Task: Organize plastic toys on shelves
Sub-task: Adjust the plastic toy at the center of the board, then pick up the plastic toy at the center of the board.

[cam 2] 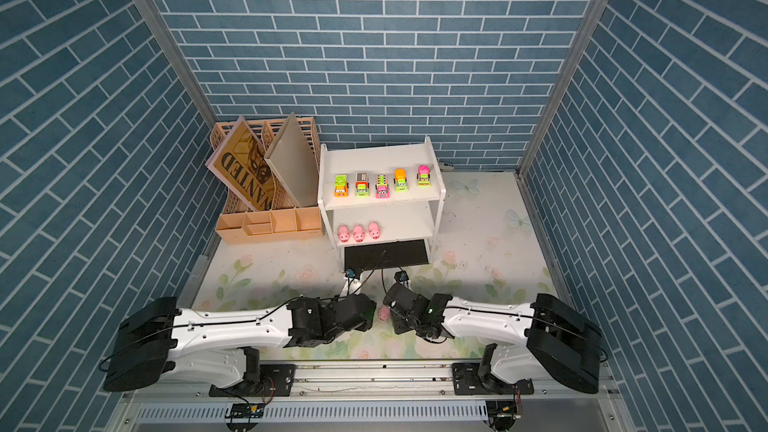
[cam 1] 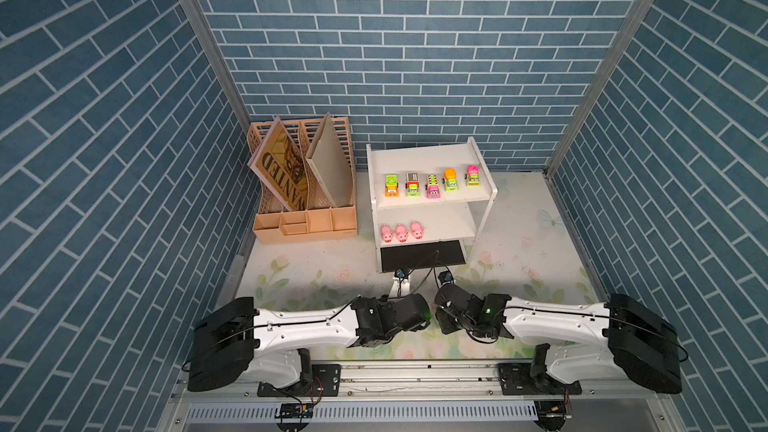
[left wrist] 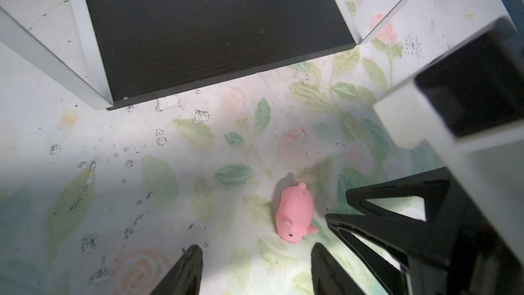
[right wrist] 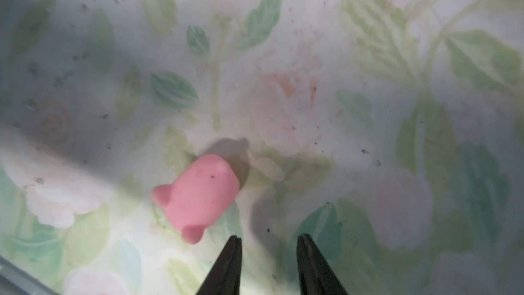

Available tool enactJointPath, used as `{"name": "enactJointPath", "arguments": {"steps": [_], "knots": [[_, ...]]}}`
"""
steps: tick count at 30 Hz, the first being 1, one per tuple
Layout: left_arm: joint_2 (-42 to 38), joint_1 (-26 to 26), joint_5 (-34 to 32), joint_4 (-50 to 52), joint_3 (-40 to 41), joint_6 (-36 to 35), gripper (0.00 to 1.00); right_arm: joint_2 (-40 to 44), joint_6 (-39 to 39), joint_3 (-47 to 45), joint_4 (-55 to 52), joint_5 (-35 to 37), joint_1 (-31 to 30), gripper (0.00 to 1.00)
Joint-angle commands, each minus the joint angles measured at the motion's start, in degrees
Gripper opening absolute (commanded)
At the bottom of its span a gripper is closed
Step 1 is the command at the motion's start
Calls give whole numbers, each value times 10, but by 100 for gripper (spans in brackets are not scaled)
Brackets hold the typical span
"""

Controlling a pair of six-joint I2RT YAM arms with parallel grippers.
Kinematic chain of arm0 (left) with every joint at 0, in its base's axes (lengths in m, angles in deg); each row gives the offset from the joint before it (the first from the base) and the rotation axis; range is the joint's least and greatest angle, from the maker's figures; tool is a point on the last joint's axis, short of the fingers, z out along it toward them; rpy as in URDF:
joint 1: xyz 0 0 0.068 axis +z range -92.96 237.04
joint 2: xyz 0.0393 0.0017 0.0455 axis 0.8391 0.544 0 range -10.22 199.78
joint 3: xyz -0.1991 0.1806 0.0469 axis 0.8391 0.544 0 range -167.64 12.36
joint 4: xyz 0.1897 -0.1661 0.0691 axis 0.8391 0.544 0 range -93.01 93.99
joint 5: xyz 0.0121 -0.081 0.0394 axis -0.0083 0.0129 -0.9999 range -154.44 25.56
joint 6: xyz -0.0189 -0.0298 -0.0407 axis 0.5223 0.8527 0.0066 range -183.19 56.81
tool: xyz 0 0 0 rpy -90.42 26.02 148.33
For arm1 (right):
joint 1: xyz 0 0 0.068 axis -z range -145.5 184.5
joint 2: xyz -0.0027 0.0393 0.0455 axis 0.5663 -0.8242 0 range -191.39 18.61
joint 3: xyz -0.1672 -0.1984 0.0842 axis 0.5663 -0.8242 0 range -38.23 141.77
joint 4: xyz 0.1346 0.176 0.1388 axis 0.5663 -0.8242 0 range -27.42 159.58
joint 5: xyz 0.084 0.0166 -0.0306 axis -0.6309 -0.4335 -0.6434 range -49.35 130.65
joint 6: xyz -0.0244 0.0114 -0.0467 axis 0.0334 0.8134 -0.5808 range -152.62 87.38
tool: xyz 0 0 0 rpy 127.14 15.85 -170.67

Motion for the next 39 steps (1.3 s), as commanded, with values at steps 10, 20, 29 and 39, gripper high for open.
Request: {"name": "enactJointPath", "arguments": {"steps": [10, 20, 29, 39], "knots": [[-102, -3, -46, -96, 91, -77, 79, -119, -24, 81, 60, -7, -26, 35], [-137, -6, 8, -412, 241, -312, 79, 81, -4, -20, -21, 24, 28, 35], [-124, 8, 28, -576, 341, -457, 82, 136, -18, -41, -46, 21, 58, 35], [73, 108, 213, -723, 336, -550, 89, 128, -43, -56, -25, -6, 80, 34]]}}
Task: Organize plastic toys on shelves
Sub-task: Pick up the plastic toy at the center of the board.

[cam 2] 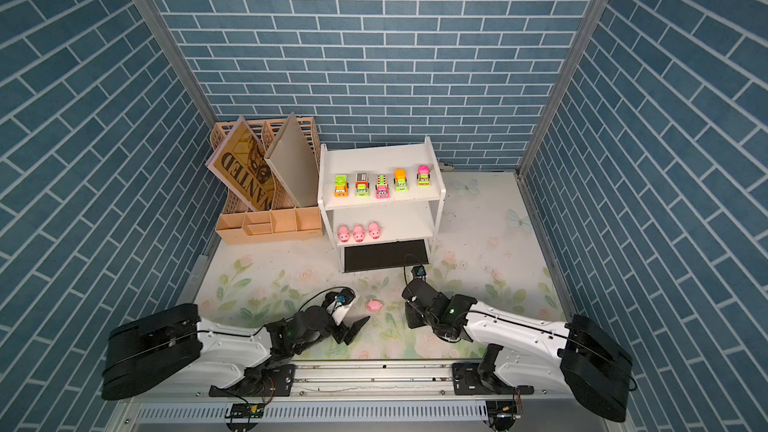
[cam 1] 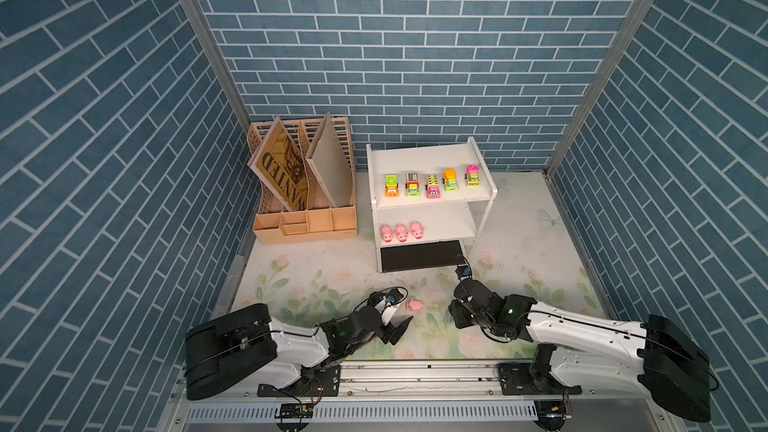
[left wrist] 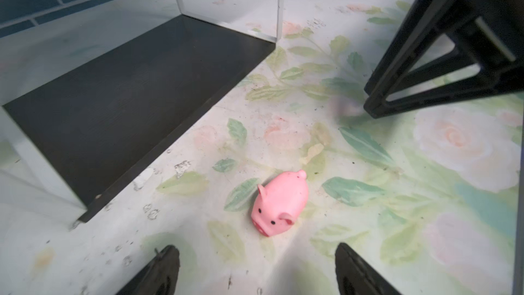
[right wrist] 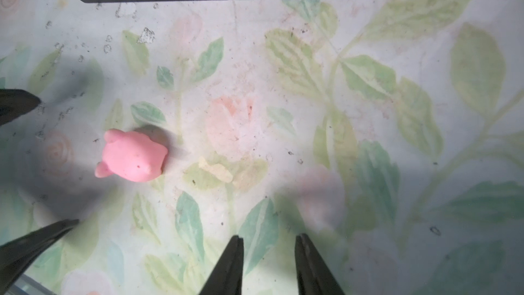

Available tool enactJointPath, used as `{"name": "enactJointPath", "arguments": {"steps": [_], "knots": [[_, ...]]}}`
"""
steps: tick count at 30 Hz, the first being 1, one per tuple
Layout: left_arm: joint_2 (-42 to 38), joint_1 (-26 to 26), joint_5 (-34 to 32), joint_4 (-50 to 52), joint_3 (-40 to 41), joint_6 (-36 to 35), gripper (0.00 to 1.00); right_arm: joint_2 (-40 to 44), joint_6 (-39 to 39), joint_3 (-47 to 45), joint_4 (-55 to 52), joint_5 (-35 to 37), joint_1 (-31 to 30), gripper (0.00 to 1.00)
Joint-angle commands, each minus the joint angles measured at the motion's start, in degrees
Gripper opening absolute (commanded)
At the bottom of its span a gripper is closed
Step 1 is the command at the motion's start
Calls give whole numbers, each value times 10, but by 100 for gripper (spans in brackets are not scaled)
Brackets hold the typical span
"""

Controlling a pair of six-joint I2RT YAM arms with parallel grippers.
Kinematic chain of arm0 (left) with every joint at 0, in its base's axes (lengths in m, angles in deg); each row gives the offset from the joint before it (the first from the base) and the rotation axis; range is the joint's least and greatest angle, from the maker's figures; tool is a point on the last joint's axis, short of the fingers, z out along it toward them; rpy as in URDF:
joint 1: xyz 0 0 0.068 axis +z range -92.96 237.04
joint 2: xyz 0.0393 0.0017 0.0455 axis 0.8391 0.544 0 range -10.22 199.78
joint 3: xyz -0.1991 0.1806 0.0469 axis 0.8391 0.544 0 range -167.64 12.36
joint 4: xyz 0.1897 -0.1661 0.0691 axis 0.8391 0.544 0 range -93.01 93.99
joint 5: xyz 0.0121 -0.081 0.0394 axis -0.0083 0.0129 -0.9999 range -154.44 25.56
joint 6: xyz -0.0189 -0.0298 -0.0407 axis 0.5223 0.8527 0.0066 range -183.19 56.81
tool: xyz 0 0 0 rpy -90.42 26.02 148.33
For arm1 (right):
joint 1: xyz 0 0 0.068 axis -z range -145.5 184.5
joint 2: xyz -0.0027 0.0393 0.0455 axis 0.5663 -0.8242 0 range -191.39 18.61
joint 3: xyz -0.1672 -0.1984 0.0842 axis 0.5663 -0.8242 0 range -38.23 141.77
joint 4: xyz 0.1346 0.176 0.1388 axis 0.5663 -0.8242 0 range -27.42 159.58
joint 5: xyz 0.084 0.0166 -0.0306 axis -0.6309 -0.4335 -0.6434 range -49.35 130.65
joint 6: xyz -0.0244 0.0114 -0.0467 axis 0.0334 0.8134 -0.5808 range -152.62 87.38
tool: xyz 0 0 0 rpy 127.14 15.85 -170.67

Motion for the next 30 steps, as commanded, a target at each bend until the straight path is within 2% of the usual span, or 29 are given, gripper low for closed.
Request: {"name": "enactJointPath", "arguments": {"steps": [1, 5, 11, 13, 17, 20, 30], "knots": [[66, 23, 74, -99, -12, -58, 89, 0, -21, -6, -1, -8, 8, 34], [134, 69, 118, -181, -1, -78, 90, 10, -22, -13, -4, -14, 13, 34], [210, 69, 215, -105, -70, -142, 85, 27, -25, -26, -11, -18, 23, 34], [217, 68, 224, -93, -84, -157, 81, 30, -26, -29, -11, -20, 26, 34], [213, 68, 240, -57, -98, -179, 65, 39, -26, -33, -11, -21, 29, 33], [223, 64, 241, -33, -107, -178, 52, 44, -27, -36, -14, -22, 30, 33], [209, 19, 142, -76, -60, -120, 58, 59, -30, -41, -20, -27, 32, 33]]}}
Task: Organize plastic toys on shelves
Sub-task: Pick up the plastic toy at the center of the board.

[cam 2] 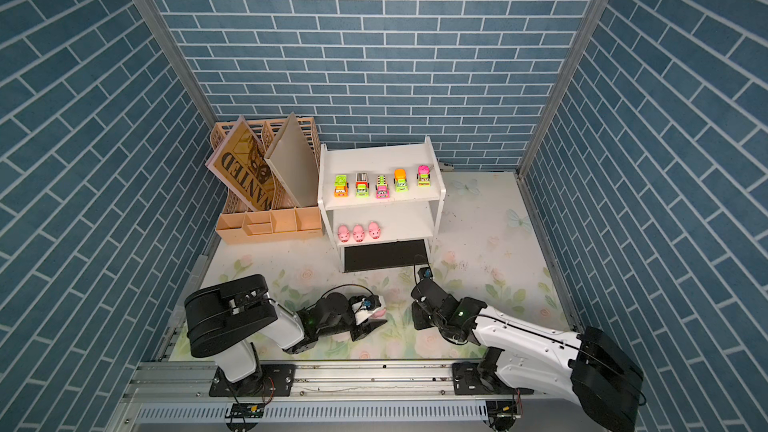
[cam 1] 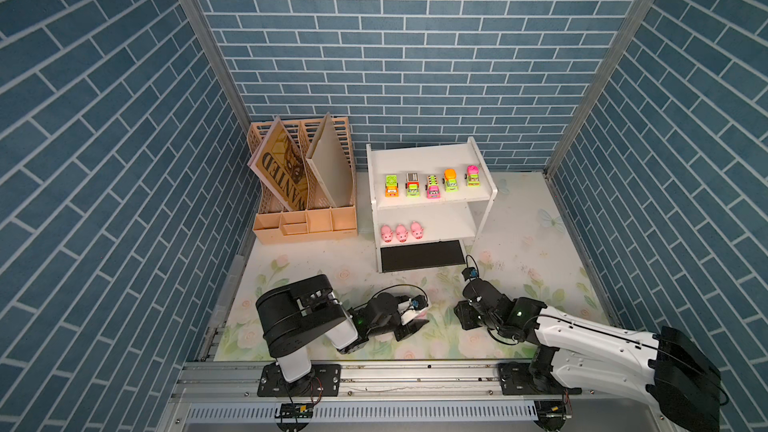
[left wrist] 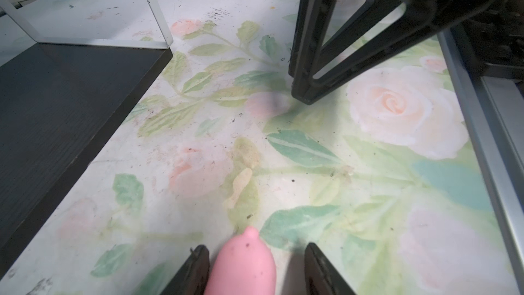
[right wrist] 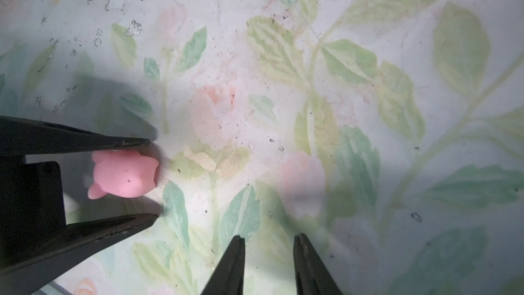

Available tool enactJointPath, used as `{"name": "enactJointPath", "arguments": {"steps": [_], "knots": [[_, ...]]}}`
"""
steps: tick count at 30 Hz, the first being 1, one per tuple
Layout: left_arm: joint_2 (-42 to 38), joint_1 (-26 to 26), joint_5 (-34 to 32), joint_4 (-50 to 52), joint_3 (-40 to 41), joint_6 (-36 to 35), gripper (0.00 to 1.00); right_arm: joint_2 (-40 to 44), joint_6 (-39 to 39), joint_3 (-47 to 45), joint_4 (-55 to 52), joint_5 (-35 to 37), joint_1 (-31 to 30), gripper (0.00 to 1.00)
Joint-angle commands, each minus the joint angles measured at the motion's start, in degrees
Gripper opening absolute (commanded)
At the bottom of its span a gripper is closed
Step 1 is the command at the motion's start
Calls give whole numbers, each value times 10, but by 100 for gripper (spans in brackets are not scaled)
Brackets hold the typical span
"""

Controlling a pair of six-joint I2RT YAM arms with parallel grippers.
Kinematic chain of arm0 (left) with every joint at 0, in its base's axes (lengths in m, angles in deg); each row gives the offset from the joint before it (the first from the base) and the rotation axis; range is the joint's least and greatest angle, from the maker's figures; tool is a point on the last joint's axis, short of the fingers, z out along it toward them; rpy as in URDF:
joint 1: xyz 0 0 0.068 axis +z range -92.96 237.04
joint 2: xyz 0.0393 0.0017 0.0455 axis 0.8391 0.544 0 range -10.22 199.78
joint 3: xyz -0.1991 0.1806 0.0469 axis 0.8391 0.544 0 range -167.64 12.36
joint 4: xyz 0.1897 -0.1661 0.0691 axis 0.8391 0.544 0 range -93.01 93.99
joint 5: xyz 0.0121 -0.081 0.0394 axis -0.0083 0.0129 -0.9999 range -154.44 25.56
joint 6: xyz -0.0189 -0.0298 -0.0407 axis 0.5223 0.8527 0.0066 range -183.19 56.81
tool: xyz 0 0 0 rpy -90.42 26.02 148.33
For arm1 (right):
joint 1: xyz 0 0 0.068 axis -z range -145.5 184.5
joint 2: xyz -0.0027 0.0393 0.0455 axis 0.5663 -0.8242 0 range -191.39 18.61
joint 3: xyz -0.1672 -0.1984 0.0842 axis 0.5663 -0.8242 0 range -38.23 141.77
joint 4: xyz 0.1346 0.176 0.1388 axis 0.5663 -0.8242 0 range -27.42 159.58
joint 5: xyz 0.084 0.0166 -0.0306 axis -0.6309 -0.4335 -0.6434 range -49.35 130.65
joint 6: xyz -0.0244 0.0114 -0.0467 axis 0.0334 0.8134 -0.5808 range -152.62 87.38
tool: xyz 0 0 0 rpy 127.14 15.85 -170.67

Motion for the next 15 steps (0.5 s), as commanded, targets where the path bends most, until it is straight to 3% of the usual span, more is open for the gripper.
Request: {"name": "enactJointPath", "arguments": {"steps": [1, 10, 15], "knots": [[-4, -16, -49, 49, 26, 16, 59, 8, -16, -8, -15, -2, 4, 33], [-32, -50, -132, 50, 59, 54, 54, 5, -21, -6, -14, -6, 3, 32], [-32, -61, -141, 50, 64, 65, 50, 0, -25, -6, -12, -7, 4, 32]]}}
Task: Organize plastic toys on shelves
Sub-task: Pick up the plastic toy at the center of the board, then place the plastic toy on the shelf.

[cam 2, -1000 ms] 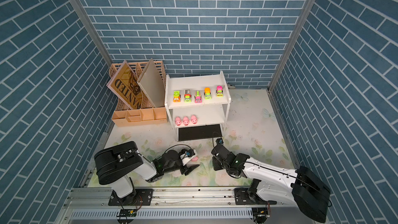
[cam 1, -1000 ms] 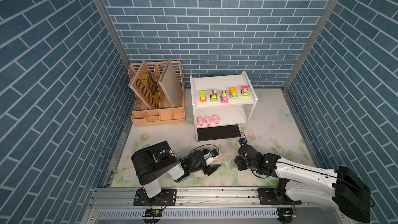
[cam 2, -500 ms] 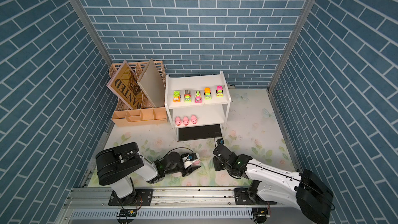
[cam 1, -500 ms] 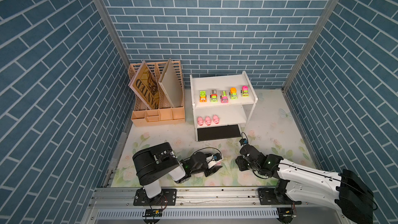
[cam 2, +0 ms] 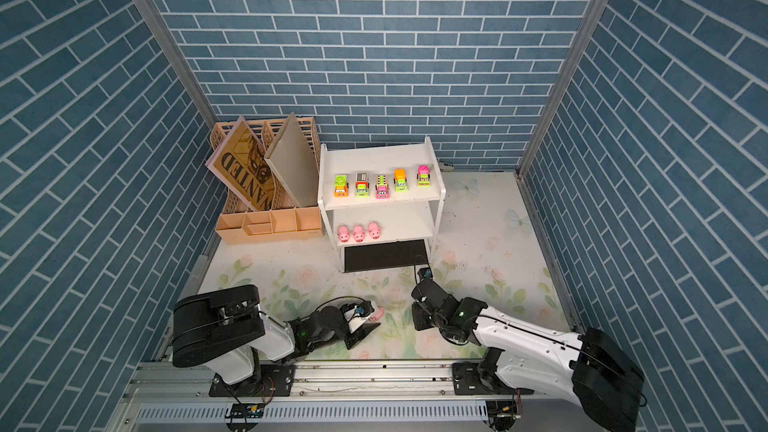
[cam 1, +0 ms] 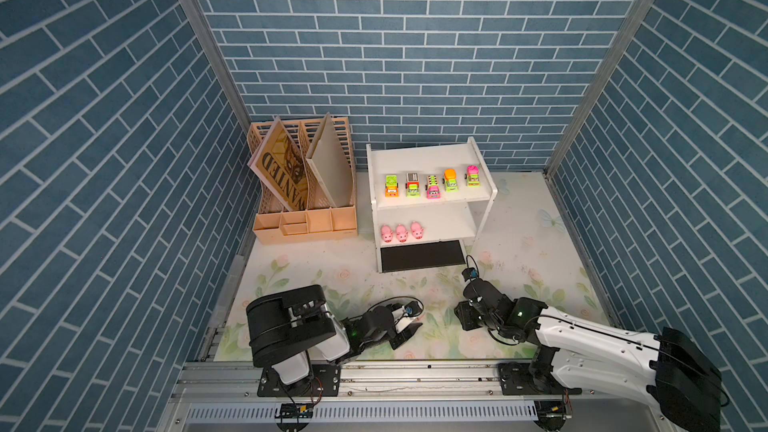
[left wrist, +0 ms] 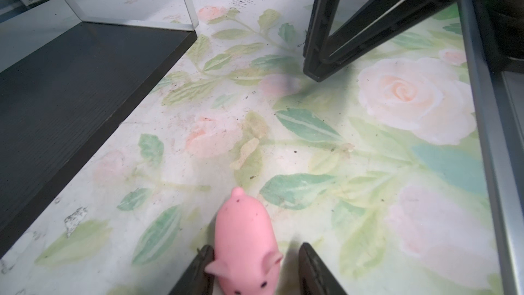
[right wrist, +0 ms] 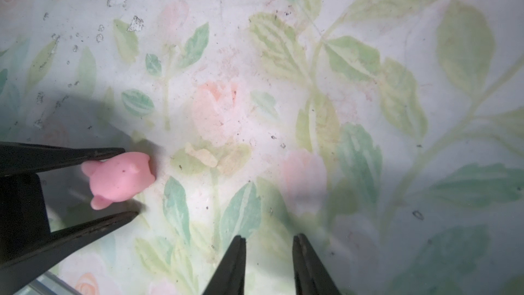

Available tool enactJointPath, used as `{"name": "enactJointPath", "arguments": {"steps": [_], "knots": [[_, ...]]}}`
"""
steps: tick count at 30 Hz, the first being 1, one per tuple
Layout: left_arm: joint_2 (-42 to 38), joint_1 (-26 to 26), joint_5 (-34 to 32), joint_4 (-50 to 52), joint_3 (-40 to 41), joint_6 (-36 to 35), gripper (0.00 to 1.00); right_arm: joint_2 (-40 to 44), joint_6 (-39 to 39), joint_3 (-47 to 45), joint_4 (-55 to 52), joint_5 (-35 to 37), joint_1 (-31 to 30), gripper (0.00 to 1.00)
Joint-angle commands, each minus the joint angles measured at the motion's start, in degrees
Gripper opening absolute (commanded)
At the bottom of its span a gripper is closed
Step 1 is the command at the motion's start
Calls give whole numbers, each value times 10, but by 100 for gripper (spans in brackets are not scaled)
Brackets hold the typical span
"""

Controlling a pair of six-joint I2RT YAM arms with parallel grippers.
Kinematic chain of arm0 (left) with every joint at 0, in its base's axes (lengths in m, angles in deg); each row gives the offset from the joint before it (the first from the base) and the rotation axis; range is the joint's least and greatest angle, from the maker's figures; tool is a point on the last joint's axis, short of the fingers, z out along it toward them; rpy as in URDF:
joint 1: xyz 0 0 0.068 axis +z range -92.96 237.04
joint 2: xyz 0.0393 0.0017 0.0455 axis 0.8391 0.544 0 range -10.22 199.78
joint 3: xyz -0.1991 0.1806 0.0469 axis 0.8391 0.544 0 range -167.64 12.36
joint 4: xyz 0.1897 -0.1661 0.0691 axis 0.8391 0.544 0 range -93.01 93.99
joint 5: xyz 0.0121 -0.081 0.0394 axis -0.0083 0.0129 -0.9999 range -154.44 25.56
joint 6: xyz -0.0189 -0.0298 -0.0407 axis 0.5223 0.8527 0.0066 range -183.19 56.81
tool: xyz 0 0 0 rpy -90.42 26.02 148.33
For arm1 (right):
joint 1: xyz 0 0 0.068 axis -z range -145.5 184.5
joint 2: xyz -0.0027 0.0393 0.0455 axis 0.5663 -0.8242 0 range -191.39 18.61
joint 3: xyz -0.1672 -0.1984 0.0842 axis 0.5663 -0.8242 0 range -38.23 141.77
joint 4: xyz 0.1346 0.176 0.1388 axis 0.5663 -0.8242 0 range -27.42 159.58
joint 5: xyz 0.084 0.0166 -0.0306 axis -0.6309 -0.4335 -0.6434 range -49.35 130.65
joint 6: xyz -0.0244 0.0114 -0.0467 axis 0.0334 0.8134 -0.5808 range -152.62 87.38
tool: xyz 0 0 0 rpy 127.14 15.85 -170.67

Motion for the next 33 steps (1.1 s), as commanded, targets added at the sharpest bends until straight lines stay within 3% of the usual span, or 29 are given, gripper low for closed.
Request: {"name": "enactJointPath", "arguments": {"steps": [1, 5, 12, 17, 24, 33], "knots": [[8, -10, -29, 57, 12, 10, 48, -3, -21, -5, -7, -1, 3, 32], [11, -16, -32, 63, 6, 15, 36, -4, -22, -2, -9, -1, 3, 31], [-30, -47, -94, 124, -67, 69, 26, 36, 12, -21, -32, 23, 6, 30], [-34, -82, -175, 231, -212, 102, 27, 92, 63, -47, -67, 48, 7, 30], [-4, -82, -300, 342, -385, 212, 26, 198, 112, -77, -118, 77, 7, 29], [21, -80, -444, 383, -481, 310, 31, 209, 111, -80, -120, 71, 8, 29]]}}
